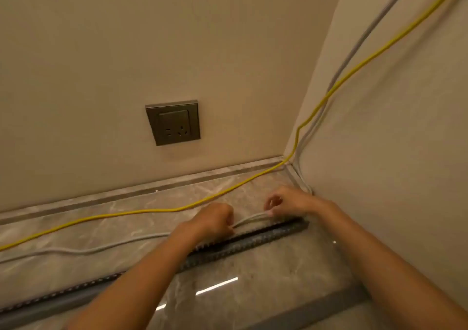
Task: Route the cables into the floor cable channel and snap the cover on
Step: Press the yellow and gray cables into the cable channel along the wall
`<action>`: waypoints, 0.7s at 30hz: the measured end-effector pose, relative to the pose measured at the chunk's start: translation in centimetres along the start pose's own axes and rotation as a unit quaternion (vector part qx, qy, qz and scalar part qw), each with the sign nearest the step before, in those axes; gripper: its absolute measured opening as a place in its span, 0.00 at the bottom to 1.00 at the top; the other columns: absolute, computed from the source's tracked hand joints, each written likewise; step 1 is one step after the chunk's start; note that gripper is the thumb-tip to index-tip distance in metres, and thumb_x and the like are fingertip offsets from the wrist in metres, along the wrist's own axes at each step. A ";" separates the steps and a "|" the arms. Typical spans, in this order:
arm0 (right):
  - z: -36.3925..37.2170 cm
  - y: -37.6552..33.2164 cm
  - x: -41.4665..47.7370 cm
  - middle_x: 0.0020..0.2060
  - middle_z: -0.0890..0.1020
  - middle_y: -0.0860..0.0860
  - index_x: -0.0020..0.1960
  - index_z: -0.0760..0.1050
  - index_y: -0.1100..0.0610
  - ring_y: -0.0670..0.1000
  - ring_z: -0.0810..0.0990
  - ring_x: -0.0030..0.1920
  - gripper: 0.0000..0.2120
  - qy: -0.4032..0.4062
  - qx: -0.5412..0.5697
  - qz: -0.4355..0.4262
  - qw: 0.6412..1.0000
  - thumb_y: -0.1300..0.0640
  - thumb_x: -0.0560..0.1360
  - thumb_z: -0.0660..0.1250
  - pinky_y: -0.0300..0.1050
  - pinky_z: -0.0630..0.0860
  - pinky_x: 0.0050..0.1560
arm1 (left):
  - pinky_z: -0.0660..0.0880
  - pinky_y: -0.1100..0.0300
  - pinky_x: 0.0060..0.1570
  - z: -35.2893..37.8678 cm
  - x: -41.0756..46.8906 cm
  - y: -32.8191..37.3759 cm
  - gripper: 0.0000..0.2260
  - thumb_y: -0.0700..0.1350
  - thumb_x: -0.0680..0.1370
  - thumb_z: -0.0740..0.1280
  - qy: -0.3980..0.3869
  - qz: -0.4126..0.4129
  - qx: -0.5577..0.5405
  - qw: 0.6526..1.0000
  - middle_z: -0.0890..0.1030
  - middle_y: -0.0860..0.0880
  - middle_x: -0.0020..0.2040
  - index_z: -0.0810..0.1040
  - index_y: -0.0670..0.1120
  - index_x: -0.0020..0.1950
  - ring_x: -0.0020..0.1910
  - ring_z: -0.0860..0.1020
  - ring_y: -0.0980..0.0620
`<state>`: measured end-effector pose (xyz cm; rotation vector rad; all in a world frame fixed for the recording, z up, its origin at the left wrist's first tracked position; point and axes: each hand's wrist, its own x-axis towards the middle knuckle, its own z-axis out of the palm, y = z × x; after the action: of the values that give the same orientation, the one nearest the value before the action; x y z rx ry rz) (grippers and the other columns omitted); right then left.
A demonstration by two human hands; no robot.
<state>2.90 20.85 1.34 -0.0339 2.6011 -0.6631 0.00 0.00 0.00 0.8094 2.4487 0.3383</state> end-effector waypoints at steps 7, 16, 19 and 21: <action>0.2 1.3 -1.4 0.48 0.86 0.57 0.53 0.82 0.60 0.53 0.82 0.48 0.10 0.124 0.021 -0.022 0.992 0.59 0.74 0.67 0.42 0.74 0.49 | 0.71 0.52 0.47 -0.2 -0.8 -0.3 0.06 0.46 0.79 0.58 0.047 0.021 0.012 0.999 0.78 0.38 0.50 0.66 0.44 0.50 0.50 0.75 0.40; 0.1 2.8 -4.8 0.47 0.86 0.58 0.50 0.83 0.62 0.45 0.78 0.45 0.10 0.233 0.066 -0.045 0.969 0.60 0.70 0.72 0.36 0.71 0.50 | 0.65 0.59 0.39 -0.1 -3.2 -0.4 0.07 0.48 0.79 0.60 0.116 0.123 0.037 0.985 0.69 0.53 0.31 0.67 0.49 0.42 0.37 0.69 0.50; 0.9 2.8 -5.8 0.43 0.85 0.57 0.48 0.84 0.62 0.46 0.78 0.43 0.09 0.244 0.051 -0.054 0.967 0.60 0.69 0.72 0.32 0.70 0.46 | 0.66 0.58 0.40 0.5 -3.3 -0.4 0.08 0.48 0.79 0.61 0.089 0.112 0.034 0.989 0.71 0.52 0.34 0.66 0.50 0.41 0.39 0.71 0.51; 1.4 3.1 -6.2 0.40 0.80 0.54 0.47 0.83 0.63 0.48 0.77 0.43 0.09 0.243 0.047 -0.033 0.968 0.62 0.68 0.73 0.30 0.69 0.43 | 0.68 0.57 0.41 1.0 -3.5 -0.1 0.08 0.49 0.78 0.61 0.062 0.106 0.044 0.991 0.73 0.49 0.38 0.67 0.50 0.40 0.41 0.73 0.49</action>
<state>9.36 23.77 1.47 0.0813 3.0409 -0.9140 2.90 -2.17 0.61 1.1207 2.5128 0.3705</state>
